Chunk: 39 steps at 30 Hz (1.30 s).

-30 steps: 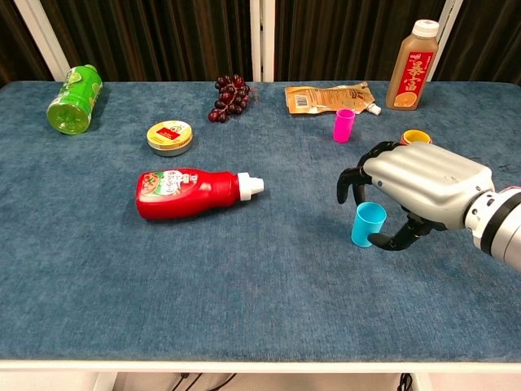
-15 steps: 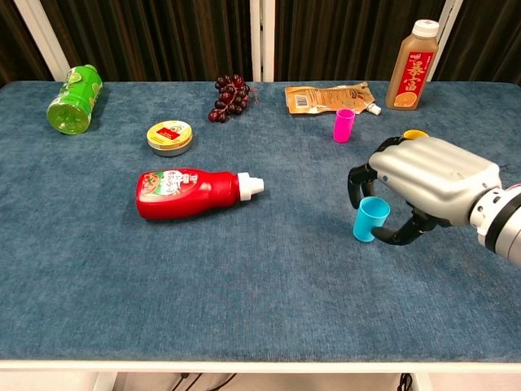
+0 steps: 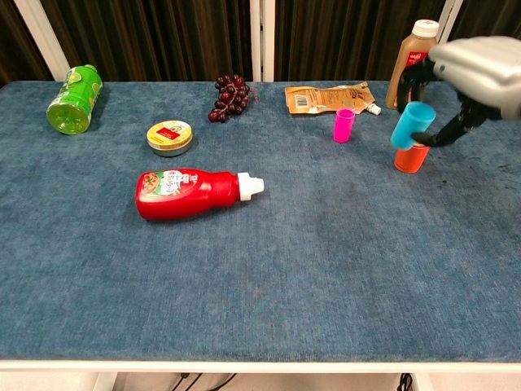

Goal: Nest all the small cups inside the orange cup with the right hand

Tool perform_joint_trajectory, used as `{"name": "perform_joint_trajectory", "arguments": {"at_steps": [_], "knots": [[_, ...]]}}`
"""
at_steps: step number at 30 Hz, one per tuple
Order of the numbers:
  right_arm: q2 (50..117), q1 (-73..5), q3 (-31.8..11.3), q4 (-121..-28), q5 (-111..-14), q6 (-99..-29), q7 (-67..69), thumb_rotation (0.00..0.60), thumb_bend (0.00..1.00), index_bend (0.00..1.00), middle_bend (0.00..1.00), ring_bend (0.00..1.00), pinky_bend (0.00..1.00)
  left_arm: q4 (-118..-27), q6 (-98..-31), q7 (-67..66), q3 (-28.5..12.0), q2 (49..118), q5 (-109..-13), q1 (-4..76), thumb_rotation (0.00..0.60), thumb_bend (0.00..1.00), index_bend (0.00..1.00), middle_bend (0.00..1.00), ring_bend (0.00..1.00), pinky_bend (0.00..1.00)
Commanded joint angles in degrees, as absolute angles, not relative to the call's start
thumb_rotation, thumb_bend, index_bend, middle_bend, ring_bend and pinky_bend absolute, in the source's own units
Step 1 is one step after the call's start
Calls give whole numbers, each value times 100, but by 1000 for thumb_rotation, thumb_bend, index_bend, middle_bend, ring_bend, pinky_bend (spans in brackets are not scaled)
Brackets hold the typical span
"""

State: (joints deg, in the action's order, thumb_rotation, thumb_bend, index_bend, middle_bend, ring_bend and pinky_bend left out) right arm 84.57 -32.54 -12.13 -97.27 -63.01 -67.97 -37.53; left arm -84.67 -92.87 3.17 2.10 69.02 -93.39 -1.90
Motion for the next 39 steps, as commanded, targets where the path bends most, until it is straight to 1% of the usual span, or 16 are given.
{"name": "perform_joint_trajectory", "arguments": {"at_steps": [1,5,10,16,23,24,25,27,29,32,34,39], "knots": [[8324,-3464,-1499,-9561,-5854,-6572,-3765,600,273,462,490,246,140,-8481,-9277,316,206,6889,-9324,-188,600,101,10,0,0,0],[8415,-3635,-1622,-9241,-5505,-6457,-3830,600,273,462,490,246,140,-8475,-9212,322,223,6889,-9312,-171,600,101,10,0,0,0],[8576,-3787,-1644,-8837,-5127,-6320,-3868,600,273,463,491,246,140,-8457,-9204,343,222,6889,-9294,-172,600,101,9,0,0,0],[8778,-3916,-1576,-8469,-4917,-6191,-3844,600,274,464,491,246,140,-8427,-9176,369,223,6893,-9276,-165,600,101,10,0,0,0],[8880,-4021,-1499,-8333,-4803,-6164,-3903,600,272,459,489,245,139,-8389,-9169,390,215,6914,-9249,-168,600,101,10,0,0,0],[8876,-4030,-1488,-8332,-4756,-6150,-3930,600,269,446,486,242,137,-8384,-9171,390,215,6917,-9247,-170,600,101,10,0,0,0],[8867,-4042,-1474,-8340,-4696,-6137,-3967,600,260,412,476,237,130,-8383,-9170,396,214,6919,-9243,-171,600,101,10,0,0,0],[8849,-4049,-1460,-8359,-4662,-6131,-3963,600,238,311,435,218,109,-8378,-9168,401,214,6919,-9239,-171,600,101,9,0,0,0],[8826,-4042,-1448,-8371,-4662,-6161,-3928,600,219,191,367,176,90,-8374,-9167,407,217,6919,-9242,-171,600,101,9,0,0,0],[8765,-4030,-1454,-8408,-4682,-6200,-3851,600,193,95,276,126,72,-8368,-9165,413,217,6922,-9243,-169,600,101,10,0,0,0],[8720,-4031,-1488,-8445,-4699,-6215,-3764,600,178,71,257,116,68,-8362,-9161,417,218,6929,-9243,-167,600,101,10,0,0,0],[8697,-4164,-1594,-8459,-4623,-6194,-3790,600,172,67,258,116,67,-8337,-9136,423,225,6951,-9234,-164,600,102,10,0,0,0]]}}
